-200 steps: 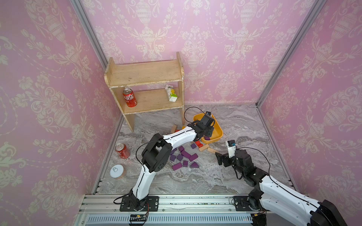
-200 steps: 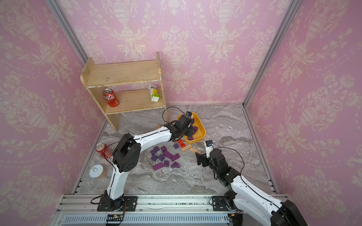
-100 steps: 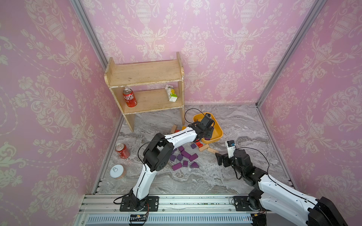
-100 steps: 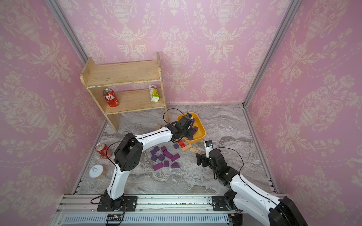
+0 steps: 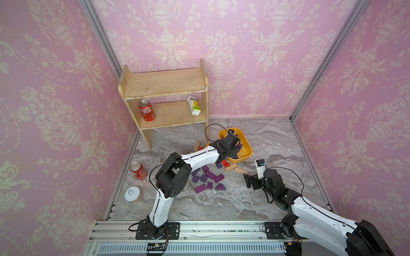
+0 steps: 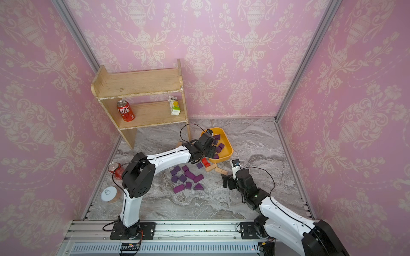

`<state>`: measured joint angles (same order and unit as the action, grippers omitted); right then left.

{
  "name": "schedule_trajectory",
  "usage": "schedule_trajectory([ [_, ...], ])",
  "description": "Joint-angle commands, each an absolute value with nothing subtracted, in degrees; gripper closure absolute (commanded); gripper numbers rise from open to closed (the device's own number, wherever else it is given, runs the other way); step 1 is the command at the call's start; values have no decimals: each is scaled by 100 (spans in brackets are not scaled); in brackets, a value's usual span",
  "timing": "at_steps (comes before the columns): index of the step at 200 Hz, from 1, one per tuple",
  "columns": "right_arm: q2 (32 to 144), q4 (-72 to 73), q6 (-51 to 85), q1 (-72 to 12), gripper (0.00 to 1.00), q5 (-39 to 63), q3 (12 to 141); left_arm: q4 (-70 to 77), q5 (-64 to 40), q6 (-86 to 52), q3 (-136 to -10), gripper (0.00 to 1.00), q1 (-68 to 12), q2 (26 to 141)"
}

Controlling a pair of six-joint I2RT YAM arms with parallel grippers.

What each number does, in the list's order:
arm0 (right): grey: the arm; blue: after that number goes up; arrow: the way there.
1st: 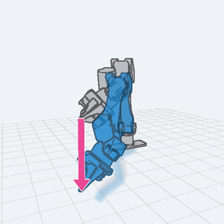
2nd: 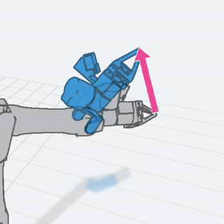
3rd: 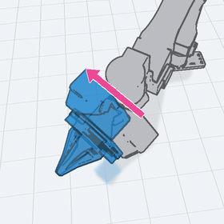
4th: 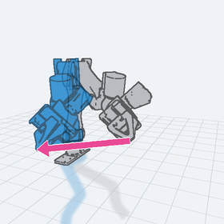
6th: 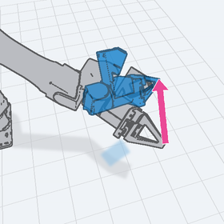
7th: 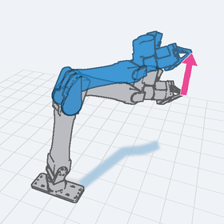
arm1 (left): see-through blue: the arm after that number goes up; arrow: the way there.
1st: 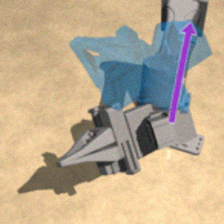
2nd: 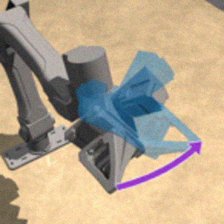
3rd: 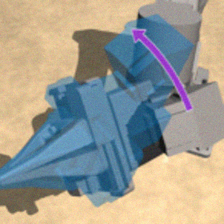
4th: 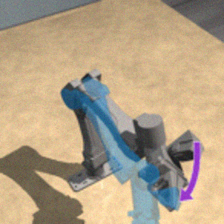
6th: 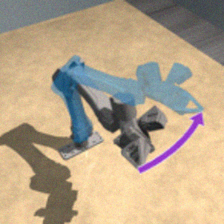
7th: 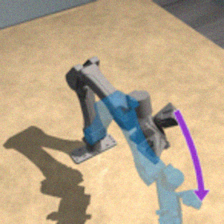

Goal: Pick purple bricks into the storage bin
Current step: Place the building block in the storage box, then pick up the building block from the center of the board.

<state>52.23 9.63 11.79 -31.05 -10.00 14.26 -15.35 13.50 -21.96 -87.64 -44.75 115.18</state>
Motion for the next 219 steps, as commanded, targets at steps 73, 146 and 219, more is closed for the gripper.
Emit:
schedule_trajectory([
  [73,5216,984,1245,-3072,0,-1018,1415,-2057,2268,-2232,-8534,26,-4227,10941],
  [146,5337,1088,1214,-3057,0,-978,1417,-2294,1785,-2680,-8043,30,-3941,10952],
  [219,5434,1195,1134,-3045,0,-825,1420,-1985,1303,-3383,-7315,43,-3805,10729],
])
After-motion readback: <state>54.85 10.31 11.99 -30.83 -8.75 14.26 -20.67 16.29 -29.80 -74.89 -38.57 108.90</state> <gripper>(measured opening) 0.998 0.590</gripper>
